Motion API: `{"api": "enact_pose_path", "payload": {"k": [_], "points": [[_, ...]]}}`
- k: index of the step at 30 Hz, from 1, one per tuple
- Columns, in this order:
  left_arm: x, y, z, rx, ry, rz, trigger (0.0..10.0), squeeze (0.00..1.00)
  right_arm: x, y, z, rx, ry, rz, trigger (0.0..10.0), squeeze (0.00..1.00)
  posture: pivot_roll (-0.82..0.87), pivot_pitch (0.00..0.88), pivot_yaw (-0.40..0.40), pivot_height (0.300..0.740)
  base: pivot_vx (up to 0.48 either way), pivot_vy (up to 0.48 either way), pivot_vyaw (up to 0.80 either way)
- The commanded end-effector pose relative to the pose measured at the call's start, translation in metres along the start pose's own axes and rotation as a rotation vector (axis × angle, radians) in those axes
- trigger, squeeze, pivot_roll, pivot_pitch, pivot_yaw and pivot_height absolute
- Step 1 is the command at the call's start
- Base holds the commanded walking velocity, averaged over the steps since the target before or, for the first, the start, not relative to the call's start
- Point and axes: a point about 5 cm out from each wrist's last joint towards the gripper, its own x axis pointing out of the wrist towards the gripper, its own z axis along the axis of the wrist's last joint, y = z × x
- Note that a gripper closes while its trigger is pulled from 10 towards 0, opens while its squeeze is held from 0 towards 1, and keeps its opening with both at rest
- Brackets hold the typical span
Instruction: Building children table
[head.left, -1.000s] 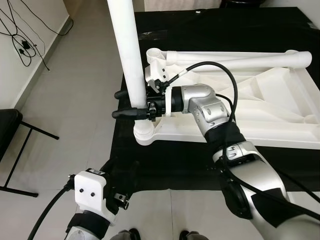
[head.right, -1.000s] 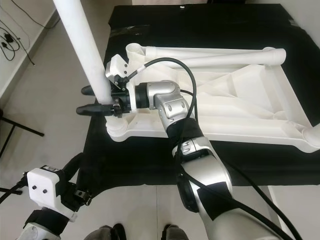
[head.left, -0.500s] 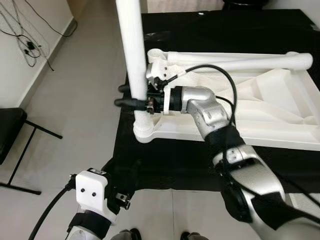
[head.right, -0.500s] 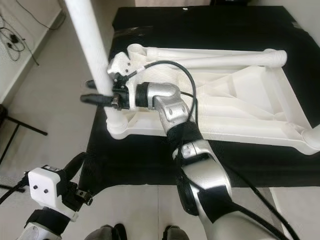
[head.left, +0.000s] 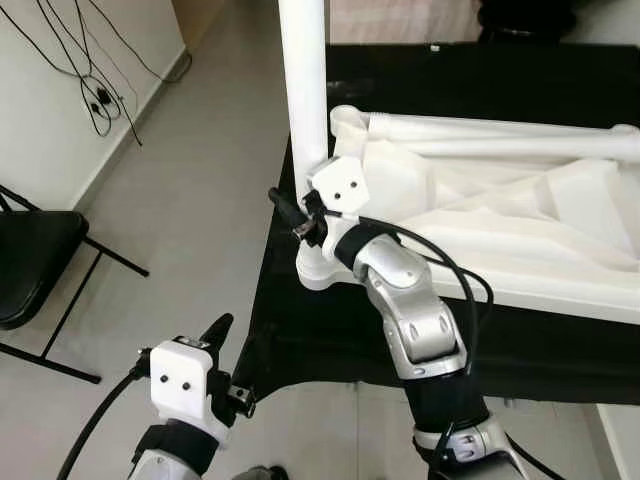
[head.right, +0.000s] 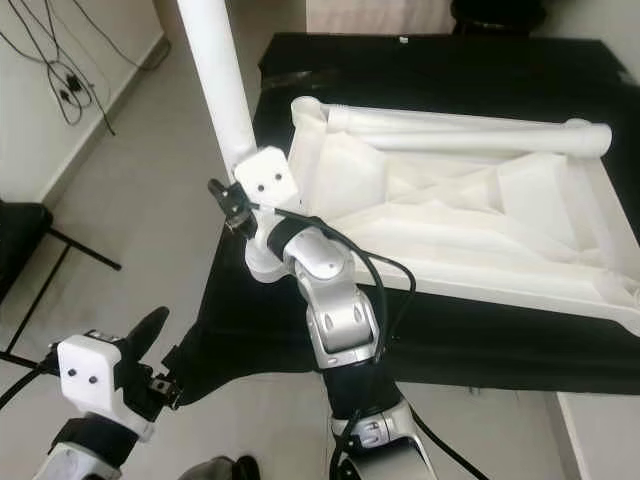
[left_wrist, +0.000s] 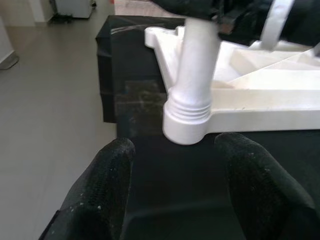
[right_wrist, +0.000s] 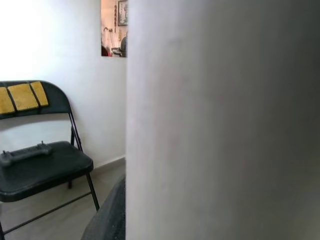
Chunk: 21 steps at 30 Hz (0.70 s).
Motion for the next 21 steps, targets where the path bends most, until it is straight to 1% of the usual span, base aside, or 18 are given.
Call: {"api": "enact_pose_path", "payload": {"k": [1,3,4,6,8,9,10,12,13,14,15,16,17,18,19,20,21], "points": [[-0.003,0.002,-0.003,0.006,0.017,0.016,10.0,0.00,0.007,0.016,-0.028,0.040,0.133,-0.023,6.5,0.00,0.09,0.202,-0.015,0.740,0.000,0.000,0.00],[-0.003,0.002,-0.003,0.007,0.015,0.020,10.0,0.00,0.008,0.015,-0.026,0.035,0.133,-0.015,6.5,0.00,0.09,0.202,-0.015,0.740,0.000,0.000,0.00],[-0.003,0.002,-0.003,0.007,0.014,0.021,10.0,0.00,0.009,0.015,-0.022,0.036,0.123,-0.004,10.0,0.00,0.09,0.205,-0.017,0.740,0.000,0.000,0.00],[-0.003,0.002,-0.003,0.005,0.014,0.019,10.0,0.00,0.012,0.016,-0.010,0.026,0.057,0.065,10.0,0.00,0.09,0.206,-0.017,0.740,0.000,0.000,0.00],[-0.003,0.002,-0.003,0.005,0.014,0.019,10.0,0.00,0.012,0.016,-0.010,0.026,0.057,0.065,10.0,0.00,0.09,0.206,-0.017,0.740,0.000,0.000,0.00],[-0.003,0.002,-0.003,0.004,0.013,0.018,10.0,0.00,0.015,0.017,-0.002,0.026,0.019,0.126,10.0,1.00,0.09,0.209,-0.020,0.740,0.000,0.000,0.00],[-0.003,0.001,-0.002,0.003,0.012,0.018,10.0,0.00,0.018,0.015,0.006,0.030,-0.026,0.193,10.0,1.00,0.10,0.213,-0.018,0.740,0.000,0.000,0.00],[-0.002,0.000,-0.002,0.002,0.011,0.017,10.0,0.00,0.023,0.012,0.017,0.025,-0.082,0.330,10.0,1.00,0.11,0.213,-0.017,0.740,0.000,0.000,0.00],[-0.002,0.000,-0.002,0.002,0.010,0.017,10.0,0.00,0.024,0.010,0.019,0.002,-0.095,0.444,10.0,1.00,0.12,0.215,-0.018,0.740,0.000,0.000,0.00],[-0.002,0.000,-0.002,0.002,0.010,0.017,10.0,0.00,0.024,0.010,0.019,0.002,-0.095,0.444,10.0,1.00,0.12,0.215,-0.018,0.740,0.000,0.000,0.00],[-0.002,0.000,-0.002,0.002,0.010,0.017,10.0,0.00,0.023,0.009,0.020,-0.015,-0.099,0.519,10.0,1.00,0.12,0.218,-0.018,0.740,0.000,0.000,0.00],[-0.002,0.000,-0.002,0.002,0.010,0.017,10.0,0.00,0.023,0.009,0.020,-0.015,-0.099,0.519,10.0,1.00,0.12,0.218,-0.018,0.740,0.000,0.000,0.00],[-0.002,-0.001,-0.002,0.002,0.009,0.017,10.0,0.00,0.023,0.008,0.021,-0.064,-0.104,0.613,10.0,0.70,0.13,0.220,-0.018,0.740,0.000,0.000,0.00],[-0.003,-0.002,-0.001,0.002,0.009,0.017,10.0,0.00,0.023,0.005,0.021,-0.107,-0.105,0.673,10.0,0.00,0.13,0.224,-0.021,0.740,0.000,0.000,0.00],[-0.003,-0.002,-0.001,0.002,0.009,0.018,10.0,0.00,0.023,0.004,0.022,-0.133,-0.104,0.701,10.0,0.00,0.13,0.224,-0.021,0.740,0.000,0.000,0.00],[-0.003,-0.002,-0.001,0.002,0.009,0.018,10.0,0.00,0.023,0.004,0.022,-0.133,-0.104,0.701,10.0,0.00,0.13,0.224,-0.021,0.740,0.000,0.000,0.00],[-0.004,-0.003,0.000,0.001,0.009,0.018,10.0,0.00,0.026,0.000,0.021,-0.150,-0.086,0.755,10.0,0.00,0.14,0.231,-0.024,0.740,0.000,0.000,0.00]]}}
